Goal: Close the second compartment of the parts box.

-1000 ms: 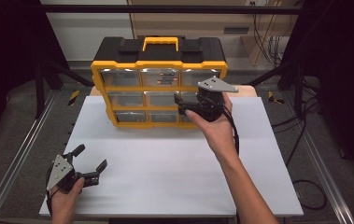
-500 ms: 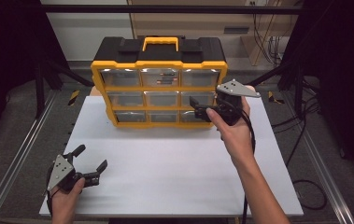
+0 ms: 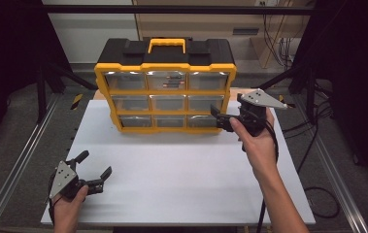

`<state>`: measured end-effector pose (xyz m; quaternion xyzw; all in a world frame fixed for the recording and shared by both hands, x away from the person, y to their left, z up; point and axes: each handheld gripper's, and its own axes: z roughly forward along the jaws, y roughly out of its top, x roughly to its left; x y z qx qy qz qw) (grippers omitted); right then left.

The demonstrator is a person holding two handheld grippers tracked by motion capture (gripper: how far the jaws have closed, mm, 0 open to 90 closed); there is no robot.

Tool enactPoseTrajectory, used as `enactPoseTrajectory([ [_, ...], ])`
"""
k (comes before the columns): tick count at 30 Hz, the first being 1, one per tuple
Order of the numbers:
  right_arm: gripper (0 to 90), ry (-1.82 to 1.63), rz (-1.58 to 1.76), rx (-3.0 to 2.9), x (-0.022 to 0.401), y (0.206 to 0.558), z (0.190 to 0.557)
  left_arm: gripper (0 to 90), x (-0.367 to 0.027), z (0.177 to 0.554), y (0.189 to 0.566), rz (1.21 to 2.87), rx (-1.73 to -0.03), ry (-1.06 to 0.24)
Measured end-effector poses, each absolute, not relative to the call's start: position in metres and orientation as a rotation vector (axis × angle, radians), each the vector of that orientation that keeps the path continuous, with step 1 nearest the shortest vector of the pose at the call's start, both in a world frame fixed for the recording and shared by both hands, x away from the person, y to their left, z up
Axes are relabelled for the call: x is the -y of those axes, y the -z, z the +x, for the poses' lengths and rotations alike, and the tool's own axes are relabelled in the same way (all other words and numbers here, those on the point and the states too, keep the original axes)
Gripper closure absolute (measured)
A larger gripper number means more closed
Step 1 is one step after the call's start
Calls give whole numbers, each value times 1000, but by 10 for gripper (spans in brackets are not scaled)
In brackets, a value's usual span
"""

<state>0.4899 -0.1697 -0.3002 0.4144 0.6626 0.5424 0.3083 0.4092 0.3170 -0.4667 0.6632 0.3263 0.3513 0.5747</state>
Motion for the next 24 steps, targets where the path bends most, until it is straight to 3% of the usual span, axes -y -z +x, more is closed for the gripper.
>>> enactPoseTrajectory([
  [24, 59, -1393, 1088, -1721, 201, 314, 466, 4, -317, 409, 467, 1559, -764, -823],
])
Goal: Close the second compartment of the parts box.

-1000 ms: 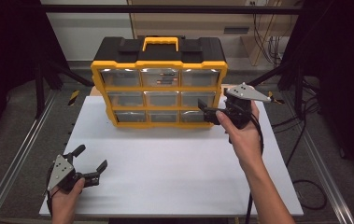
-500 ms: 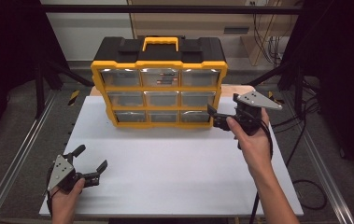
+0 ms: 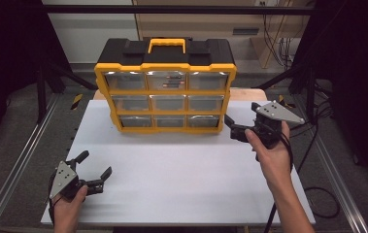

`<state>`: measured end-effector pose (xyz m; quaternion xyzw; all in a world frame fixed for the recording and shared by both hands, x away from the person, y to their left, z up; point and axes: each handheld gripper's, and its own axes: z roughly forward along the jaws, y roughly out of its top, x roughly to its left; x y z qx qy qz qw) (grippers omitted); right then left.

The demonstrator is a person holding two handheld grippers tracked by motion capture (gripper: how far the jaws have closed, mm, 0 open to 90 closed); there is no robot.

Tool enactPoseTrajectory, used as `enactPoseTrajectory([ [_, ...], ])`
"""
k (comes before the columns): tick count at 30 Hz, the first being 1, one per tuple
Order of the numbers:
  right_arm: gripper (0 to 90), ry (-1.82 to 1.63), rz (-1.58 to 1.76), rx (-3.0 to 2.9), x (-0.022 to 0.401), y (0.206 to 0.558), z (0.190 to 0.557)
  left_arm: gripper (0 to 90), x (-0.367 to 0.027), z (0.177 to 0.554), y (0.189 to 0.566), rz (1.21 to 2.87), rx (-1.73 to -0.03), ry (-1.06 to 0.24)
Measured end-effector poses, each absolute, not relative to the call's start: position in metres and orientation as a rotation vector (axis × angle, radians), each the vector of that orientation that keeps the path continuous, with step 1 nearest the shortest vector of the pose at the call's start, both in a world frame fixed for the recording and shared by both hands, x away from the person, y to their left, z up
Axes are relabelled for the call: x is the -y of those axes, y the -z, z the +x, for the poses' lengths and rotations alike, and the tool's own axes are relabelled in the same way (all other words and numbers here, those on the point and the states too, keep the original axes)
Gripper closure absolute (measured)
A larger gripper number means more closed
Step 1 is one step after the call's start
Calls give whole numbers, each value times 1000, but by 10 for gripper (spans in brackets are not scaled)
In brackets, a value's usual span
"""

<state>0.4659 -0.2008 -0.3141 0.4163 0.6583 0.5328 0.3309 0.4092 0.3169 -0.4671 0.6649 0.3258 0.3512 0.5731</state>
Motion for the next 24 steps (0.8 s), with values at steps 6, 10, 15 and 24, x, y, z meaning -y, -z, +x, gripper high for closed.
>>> enactPoseTrajectory([
  [6, 58, -1394, 1107, -1713, 210, 322, 461, 4, -317, 409, 467, 1562, -762, -824],
  [10, 57, -1399, 1115, -1705, 217, 328, 458, 4, -317, 409, 467, 1564, -763, -825],
  [15, 57, -1391, 1139, -1698, 225, 335, 455, 4, -316, 409, 467, 1566, -762, -826],
  [24, 55, -1391, 1161, -1682, 237, 343, 450, 4, -316, 409, 468, 1568, -762, -826],
])
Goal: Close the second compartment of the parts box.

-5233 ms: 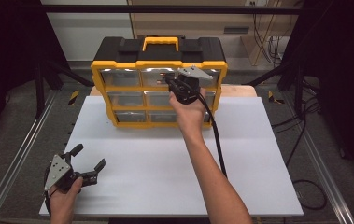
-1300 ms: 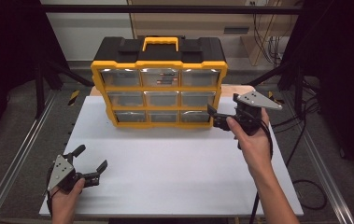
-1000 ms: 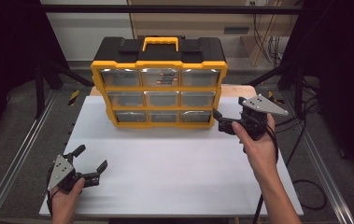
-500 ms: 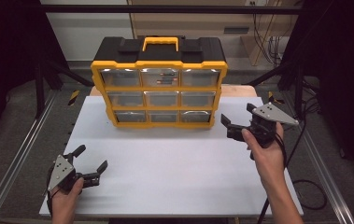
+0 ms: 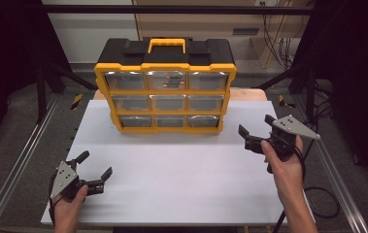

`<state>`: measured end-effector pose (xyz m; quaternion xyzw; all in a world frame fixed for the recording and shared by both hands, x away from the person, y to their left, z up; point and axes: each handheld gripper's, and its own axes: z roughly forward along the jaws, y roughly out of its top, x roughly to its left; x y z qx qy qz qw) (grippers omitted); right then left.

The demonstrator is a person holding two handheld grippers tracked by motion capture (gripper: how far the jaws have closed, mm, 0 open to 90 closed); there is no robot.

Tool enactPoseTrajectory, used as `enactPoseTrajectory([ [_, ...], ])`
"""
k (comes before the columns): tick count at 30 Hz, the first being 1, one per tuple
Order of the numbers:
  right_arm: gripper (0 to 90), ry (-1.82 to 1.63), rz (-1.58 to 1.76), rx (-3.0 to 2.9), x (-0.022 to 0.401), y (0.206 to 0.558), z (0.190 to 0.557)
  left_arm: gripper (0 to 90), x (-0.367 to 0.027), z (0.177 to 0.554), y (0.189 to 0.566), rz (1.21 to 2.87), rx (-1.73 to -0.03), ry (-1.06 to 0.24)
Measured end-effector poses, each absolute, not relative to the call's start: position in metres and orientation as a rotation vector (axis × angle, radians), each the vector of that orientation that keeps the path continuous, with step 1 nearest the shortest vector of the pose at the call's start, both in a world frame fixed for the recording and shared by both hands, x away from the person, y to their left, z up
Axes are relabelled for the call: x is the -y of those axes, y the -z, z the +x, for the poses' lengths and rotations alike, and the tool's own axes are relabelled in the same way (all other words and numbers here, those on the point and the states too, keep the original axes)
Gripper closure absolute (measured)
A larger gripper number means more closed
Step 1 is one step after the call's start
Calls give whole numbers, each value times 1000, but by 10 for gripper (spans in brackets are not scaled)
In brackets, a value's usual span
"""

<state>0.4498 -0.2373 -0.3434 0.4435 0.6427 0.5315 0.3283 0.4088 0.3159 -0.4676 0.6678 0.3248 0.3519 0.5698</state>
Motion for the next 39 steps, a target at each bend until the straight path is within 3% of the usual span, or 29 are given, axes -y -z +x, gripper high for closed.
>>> enactPoseTrajectory([
  [39, 44, -1369, 1255, -1652, 273, 391, 423, 4, -316, 409, 468, 1572, -764, -824],
])
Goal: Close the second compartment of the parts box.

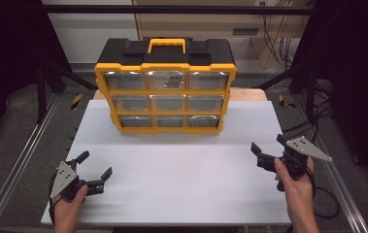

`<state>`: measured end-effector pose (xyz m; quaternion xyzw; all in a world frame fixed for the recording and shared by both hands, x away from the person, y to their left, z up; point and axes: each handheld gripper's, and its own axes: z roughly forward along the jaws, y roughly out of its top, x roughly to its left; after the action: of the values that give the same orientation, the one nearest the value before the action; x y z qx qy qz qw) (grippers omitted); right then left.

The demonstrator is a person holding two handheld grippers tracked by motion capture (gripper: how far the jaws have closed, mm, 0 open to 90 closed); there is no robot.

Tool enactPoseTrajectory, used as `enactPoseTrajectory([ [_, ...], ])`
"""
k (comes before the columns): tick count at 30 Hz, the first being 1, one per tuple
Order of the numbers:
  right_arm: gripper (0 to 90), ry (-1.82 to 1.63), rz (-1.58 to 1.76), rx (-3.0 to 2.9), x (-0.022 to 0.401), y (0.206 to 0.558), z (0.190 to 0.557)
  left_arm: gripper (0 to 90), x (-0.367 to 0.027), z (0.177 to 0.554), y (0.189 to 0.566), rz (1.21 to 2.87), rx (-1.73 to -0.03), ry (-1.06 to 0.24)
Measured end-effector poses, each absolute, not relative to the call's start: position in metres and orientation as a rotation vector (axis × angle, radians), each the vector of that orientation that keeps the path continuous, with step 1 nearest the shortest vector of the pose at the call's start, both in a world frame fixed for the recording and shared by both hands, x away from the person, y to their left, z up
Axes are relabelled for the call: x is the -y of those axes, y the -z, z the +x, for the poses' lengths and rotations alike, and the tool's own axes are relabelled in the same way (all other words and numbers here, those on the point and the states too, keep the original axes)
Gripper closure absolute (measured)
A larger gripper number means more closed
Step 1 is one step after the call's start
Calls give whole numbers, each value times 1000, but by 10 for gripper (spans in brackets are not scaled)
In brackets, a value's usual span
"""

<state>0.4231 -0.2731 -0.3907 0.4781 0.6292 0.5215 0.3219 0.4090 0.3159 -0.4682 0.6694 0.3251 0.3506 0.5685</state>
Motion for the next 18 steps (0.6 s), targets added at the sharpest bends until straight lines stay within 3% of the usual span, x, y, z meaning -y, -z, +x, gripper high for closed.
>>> enactPoseTrajectory([
  [18, 50, -1338, 1269, -1679, 282, 422, 410, 4, -316, 410, 469, 1575, -765, -822],
])
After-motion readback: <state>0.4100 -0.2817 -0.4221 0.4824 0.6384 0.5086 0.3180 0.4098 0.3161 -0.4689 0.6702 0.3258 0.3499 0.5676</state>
